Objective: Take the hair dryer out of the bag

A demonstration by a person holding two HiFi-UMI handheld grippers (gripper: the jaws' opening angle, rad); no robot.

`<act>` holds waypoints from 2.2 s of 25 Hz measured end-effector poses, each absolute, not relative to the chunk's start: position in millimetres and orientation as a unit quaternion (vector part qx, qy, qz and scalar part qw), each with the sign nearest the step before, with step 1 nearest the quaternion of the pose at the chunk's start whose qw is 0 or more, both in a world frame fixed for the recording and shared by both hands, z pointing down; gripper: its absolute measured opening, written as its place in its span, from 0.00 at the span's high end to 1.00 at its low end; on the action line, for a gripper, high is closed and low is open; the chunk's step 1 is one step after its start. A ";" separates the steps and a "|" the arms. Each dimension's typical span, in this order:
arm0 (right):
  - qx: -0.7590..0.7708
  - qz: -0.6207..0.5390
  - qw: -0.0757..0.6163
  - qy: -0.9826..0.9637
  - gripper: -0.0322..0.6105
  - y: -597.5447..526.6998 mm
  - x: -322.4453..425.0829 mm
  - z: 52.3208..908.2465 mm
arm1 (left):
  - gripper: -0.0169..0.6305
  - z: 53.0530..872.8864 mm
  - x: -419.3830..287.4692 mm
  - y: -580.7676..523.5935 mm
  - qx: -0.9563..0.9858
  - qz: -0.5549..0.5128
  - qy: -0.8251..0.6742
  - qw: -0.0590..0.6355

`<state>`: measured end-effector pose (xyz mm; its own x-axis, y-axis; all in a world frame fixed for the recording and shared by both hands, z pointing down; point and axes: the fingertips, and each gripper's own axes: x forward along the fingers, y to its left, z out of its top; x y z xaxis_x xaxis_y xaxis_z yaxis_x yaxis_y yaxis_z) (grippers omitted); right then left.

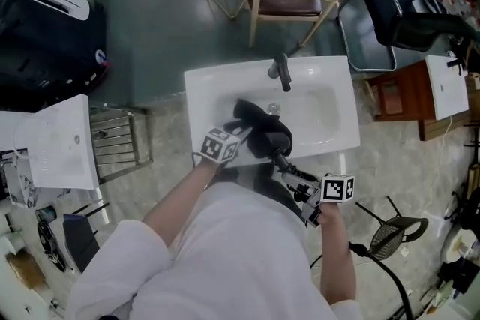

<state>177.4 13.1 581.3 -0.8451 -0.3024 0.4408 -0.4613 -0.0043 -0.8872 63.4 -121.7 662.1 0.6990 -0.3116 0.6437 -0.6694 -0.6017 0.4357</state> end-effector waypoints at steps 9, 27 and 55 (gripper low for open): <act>0.207 0.643 -0.038 -0.736 0.56 0.1 210.1 548.0 | 0.77 628.4 72.6 -93.6 0.838 0.211 -0.358 0.353; 0.128 0.620 -0.104 -0.767 0.55 -20.2 246.5 517.0 | 0.78 568.8 72.0 -41.8 0.802 0.097 -0.470 0.355; 0.186 0.557 -0.219 -0.779 0.54 -17.9 238.9 455.3 | 0.78 504.0 -7.5 -7.3 0.828 0.067 -0.451 0.325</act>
